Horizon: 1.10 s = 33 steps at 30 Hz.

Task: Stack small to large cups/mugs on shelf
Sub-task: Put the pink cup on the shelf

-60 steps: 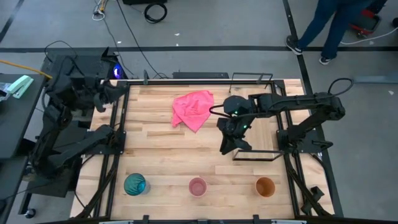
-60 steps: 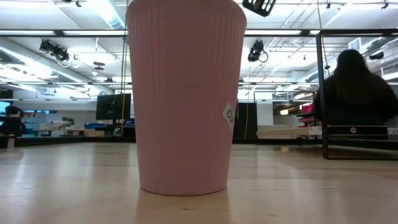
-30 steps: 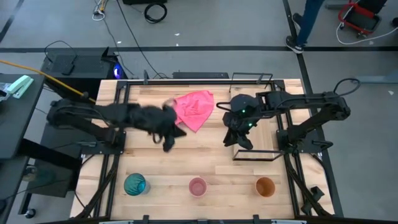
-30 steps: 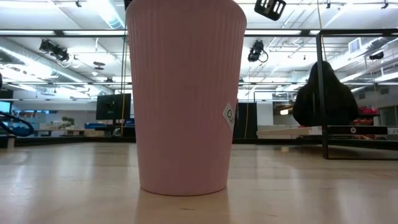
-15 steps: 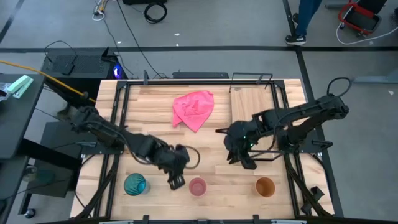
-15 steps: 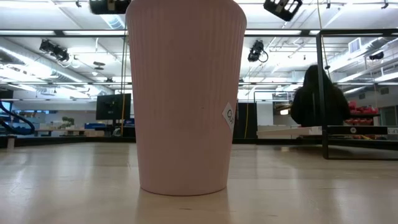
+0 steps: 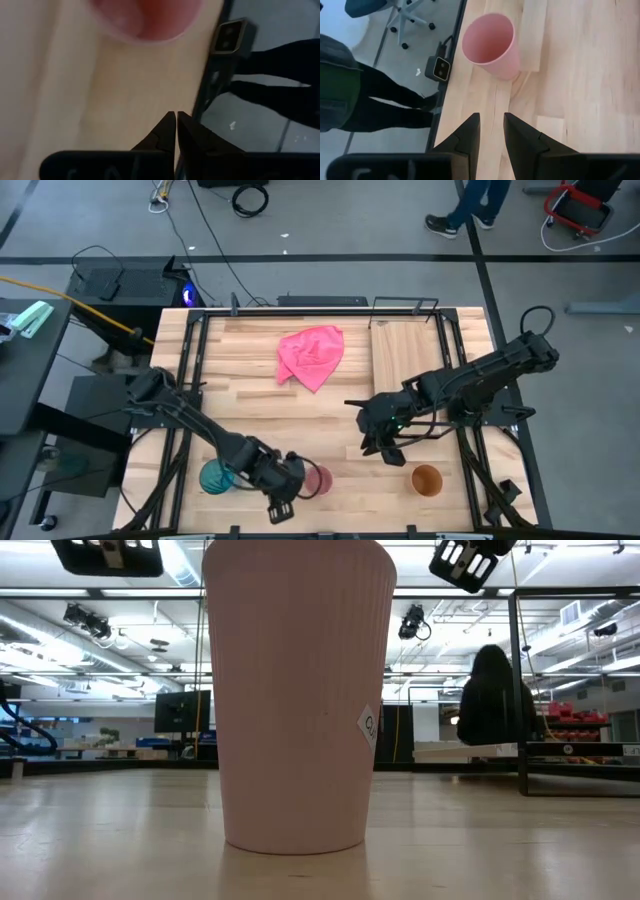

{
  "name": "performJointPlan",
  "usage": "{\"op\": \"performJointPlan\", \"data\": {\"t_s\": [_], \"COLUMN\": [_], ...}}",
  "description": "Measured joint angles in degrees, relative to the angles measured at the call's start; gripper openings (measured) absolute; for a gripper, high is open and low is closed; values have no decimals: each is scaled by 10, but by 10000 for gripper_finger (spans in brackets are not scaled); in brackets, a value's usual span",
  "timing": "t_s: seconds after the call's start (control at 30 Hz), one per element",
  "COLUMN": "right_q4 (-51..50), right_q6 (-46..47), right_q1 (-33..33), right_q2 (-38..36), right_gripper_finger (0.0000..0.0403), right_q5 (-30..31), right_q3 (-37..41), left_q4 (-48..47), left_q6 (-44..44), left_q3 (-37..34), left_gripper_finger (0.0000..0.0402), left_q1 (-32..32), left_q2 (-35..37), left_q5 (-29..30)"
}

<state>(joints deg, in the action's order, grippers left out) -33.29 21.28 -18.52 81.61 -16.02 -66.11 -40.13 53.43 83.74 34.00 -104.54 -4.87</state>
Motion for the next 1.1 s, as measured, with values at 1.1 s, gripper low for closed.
{"op": "performJointPlan", "data": {"t_s": [1.1], "right_q4": [-50], "right_q6": [-33], "right_q1": [8], "right_q2": [3], "right_gripper_finger": [94], "right_q5": [29], "right_q3": [0], "left_q4": [121], "left_q6": [24], "left_q3": [0], "left_gripper_finger": [23], "left_q1": [-69], "left_q2": [-69], "left_q5": [87]}}
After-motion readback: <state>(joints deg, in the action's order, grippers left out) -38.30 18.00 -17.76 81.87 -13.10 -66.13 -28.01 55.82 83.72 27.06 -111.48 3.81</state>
